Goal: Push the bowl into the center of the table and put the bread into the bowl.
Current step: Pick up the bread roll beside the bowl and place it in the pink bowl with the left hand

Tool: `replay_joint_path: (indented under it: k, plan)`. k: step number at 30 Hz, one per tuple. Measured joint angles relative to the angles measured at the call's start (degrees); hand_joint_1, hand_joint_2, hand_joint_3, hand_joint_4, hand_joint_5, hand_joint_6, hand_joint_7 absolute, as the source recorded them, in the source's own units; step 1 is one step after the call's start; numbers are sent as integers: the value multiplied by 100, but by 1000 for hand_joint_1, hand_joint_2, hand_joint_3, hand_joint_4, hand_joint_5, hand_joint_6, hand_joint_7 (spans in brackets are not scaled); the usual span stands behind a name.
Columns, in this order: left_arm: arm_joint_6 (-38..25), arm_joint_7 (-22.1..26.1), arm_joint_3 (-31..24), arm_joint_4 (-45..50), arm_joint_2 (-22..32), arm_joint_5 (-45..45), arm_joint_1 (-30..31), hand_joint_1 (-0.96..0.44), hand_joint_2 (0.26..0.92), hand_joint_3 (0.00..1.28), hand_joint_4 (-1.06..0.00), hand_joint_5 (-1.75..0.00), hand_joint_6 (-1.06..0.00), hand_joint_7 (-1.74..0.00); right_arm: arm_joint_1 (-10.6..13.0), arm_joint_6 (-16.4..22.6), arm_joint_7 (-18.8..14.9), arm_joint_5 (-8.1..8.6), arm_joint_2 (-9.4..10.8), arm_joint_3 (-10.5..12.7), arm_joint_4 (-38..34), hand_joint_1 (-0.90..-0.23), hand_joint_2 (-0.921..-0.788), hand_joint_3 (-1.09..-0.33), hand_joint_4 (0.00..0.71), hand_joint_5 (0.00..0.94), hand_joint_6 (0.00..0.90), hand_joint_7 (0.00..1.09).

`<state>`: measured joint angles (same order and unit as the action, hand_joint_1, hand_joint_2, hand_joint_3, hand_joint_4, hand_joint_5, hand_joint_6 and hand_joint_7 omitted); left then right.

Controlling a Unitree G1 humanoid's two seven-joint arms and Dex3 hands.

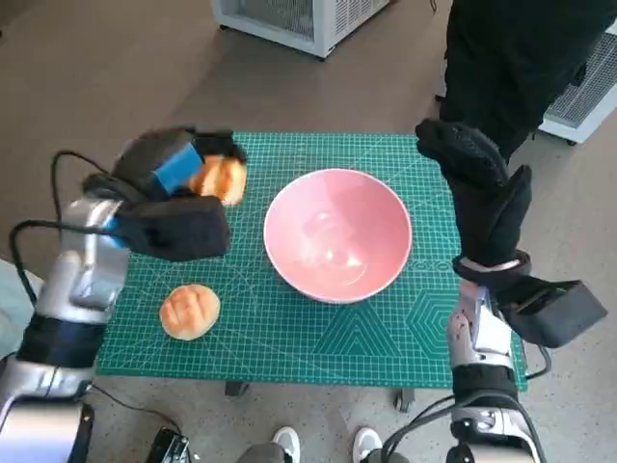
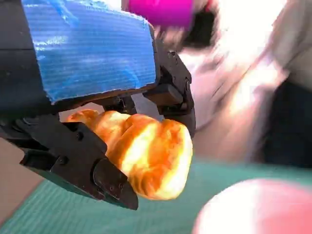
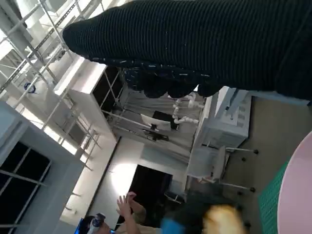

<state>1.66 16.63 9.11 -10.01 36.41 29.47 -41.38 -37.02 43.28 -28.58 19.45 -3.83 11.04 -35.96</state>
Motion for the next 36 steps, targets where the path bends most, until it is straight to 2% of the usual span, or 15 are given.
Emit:
replay_joint_path:
  k: [5, 12, 22, 29, 36]
  plan:
    - [4, 24, -119, 664, -83, -126, 71, 3, 891, 12, -846, -997, -717, -1070, 0, 1, -19, 15, 0, 0, 0, -784, -921, -731, 220, 3, 149, 434]
    - [25, 224, -59, 1091, -259, -254, 69, 3, 900, 13, -827, -1015, -696, -1095, 10, 0, -40, 50, -1, -2, 5, -779, -921, -734, 218, 1, 144, 439]
    - [-127, 937, 483, 1156, -596, -244, -130, 2, 910, 14, -802, -1081, -680, -1074, 158, -10, -45, 57, -16, -3, 161, -783, -921, -733, 219, 2, 139, 448]
    - [-5, 1160, 833, 798, -947, -260, -421, 2, 918, 15, -785, -1111, -663, -1081, 261, -14, -42, 51, -23, -3, 236, -783, -921, -746, 219, 1, 128, 452]
    - [466, 1154, 1139, -496, -1417, -314, -742, 2, 920, 35, -750, -1126, -639, -1130, 322, 4, -9, 34, -28, -4, 257, -780, -921, -773, 220, 1, 118, 461]
